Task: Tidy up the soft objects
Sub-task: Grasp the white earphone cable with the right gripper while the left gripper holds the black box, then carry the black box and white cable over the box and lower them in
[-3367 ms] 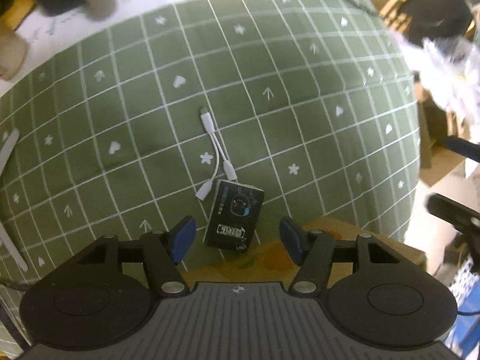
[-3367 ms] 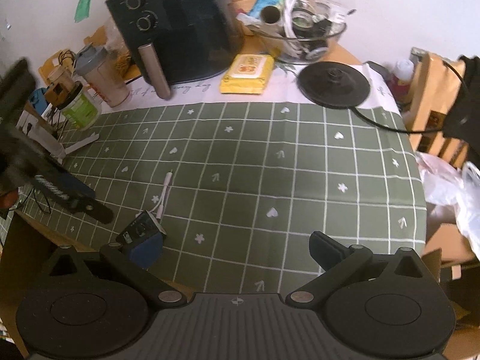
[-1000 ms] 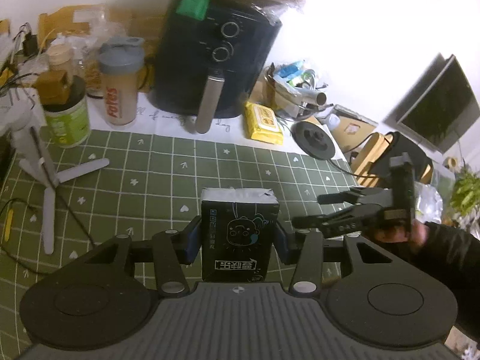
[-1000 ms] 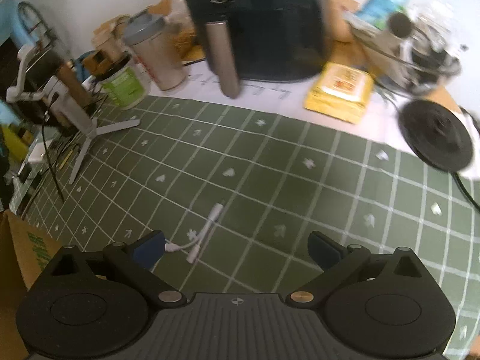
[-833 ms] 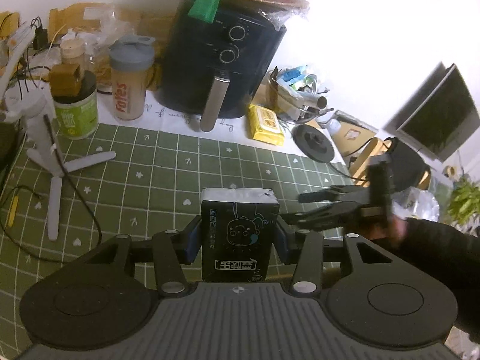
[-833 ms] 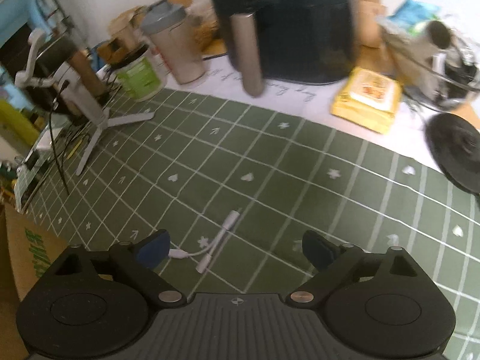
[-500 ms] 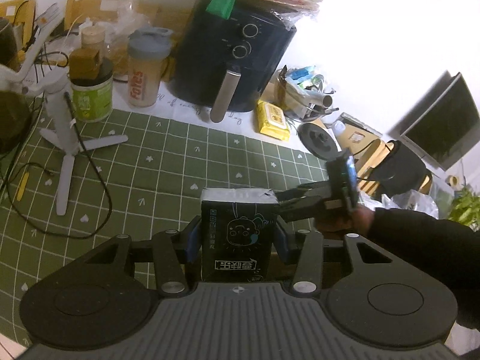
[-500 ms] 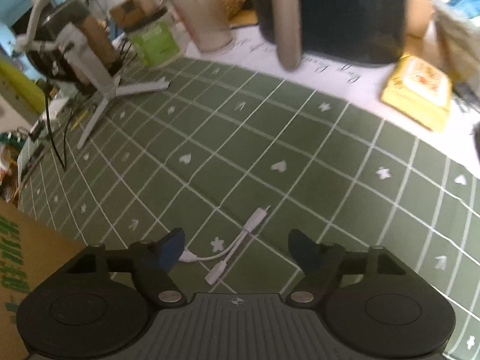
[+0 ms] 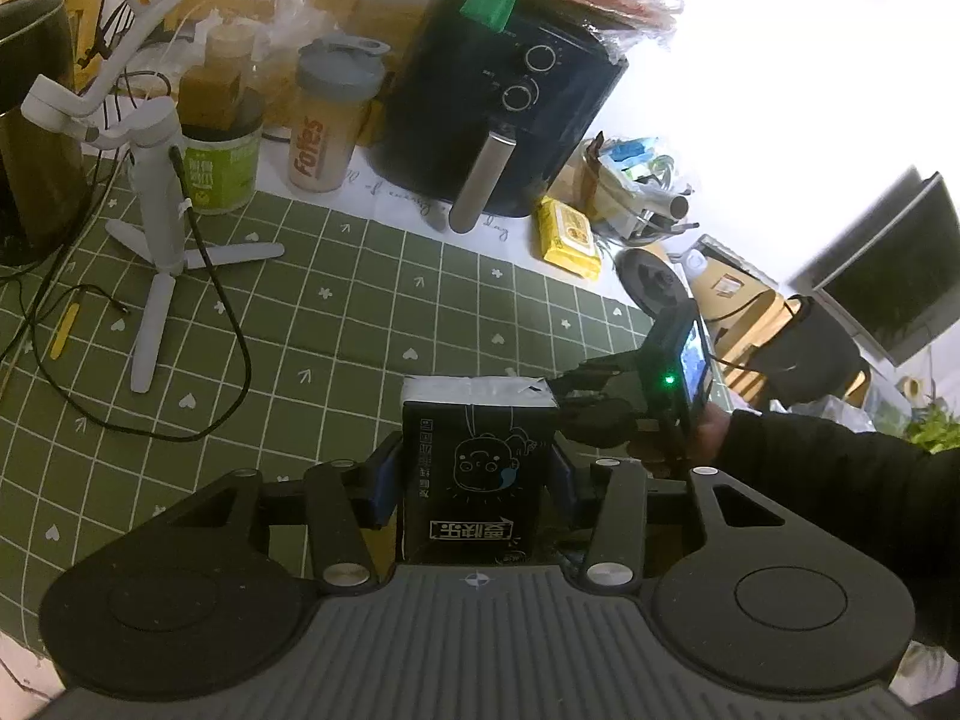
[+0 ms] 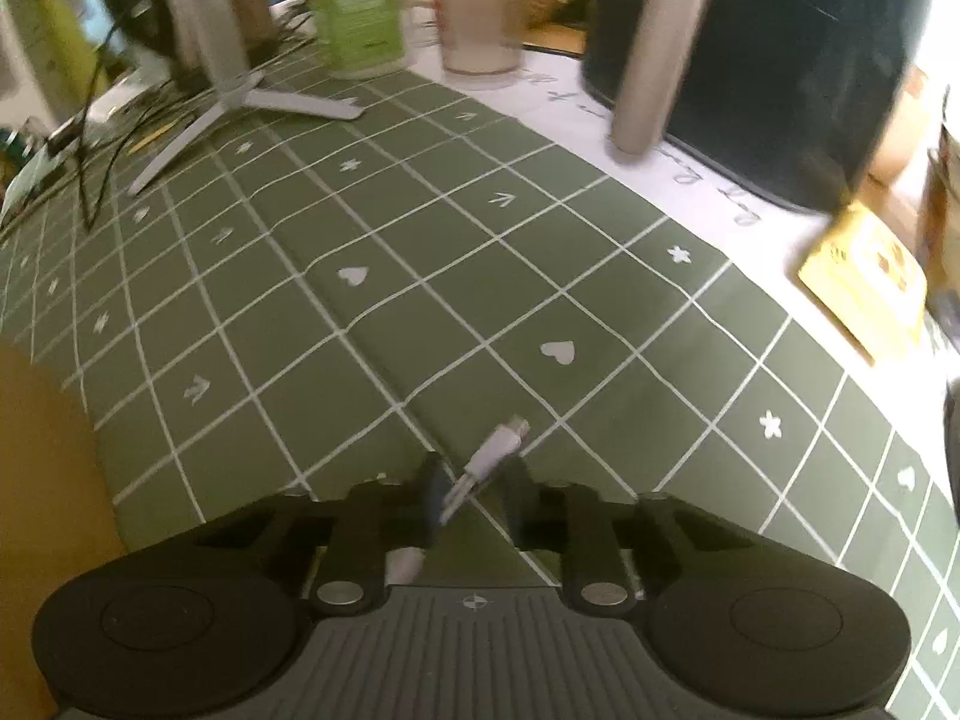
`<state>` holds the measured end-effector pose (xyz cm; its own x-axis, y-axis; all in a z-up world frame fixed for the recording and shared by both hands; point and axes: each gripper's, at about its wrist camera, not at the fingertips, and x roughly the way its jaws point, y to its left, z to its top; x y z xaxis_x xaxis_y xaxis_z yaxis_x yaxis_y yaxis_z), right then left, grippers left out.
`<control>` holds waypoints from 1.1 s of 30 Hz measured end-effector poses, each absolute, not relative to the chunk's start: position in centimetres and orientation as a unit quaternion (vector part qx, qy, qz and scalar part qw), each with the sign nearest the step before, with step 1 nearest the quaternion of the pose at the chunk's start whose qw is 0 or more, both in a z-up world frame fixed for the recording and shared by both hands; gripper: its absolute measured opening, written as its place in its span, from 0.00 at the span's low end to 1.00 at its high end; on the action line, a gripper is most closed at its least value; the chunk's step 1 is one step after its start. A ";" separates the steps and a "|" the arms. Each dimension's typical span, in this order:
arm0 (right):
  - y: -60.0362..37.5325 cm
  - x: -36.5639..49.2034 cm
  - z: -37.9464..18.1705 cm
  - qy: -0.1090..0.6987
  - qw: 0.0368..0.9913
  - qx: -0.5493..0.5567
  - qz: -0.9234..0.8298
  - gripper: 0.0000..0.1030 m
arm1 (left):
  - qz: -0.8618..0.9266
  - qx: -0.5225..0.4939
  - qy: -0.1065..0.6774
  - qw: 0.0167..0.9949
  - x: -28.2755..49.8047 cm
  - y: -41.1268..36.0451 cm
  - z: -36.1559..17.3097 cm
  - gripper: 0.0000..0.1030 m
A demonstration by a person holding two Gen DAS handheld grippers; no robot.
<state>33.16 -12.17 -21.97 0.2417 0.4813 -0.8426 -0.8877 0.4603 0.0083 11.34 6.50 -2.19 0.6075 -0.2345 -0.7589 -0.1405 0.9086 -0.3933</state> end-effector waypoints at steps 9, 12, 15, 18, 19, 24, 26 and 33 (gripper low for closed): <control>-12.8 33.6 -21.7 0.435 0.746 -0.245 0.441 0.12 | -0.040 -0.206 0.449 0.869 11.7 6.3 -2.5 0.46; -13.2 33.1 -21.8 0.438 0.747 -0.243 0.437 0.14 | -0.045 -0.204 0.452 0.867 11.7 6.2 -2.7 0.46; -13.3 32.8 -21.7 0.444 0.748 -0.245 0.428 0.14 | -0.049 -0.202 0.455 0.866 11.6 6.2 -2.8 0.46; -13.3 32.7 -21.7 0.447 0.750 -0.247 0.421 0.08 | -0.055 -0.198 0.460 0.864 11.7 6.1 -2.9 0.46; -13.3 32.8 -21.7 0.449 0.749 -0.245 0.420 0.06 | -0.056 -0.197 0.462 0.863 11.9 6.1 -3.0 0.46; -14.0 32.9 -20.6 0.458 0.748 -0.243 0.414 0.06 | -0.068 -0.186 0.466 0.862 12.1 5.9 -2.9 0.46; -14.7 33.0 -19.5 0.458 0.757 -0.229 0.407 0.06 | -0.074 -0.182 0.464 0.864 12.1 5.9 -2.8 0.46; -17.6 32.4 -14.3 0.442 0.789 -0.183 0.387 0.06 | -0.087 -0.176 0.452 0.870 12.6 6.3 -1.7 0.46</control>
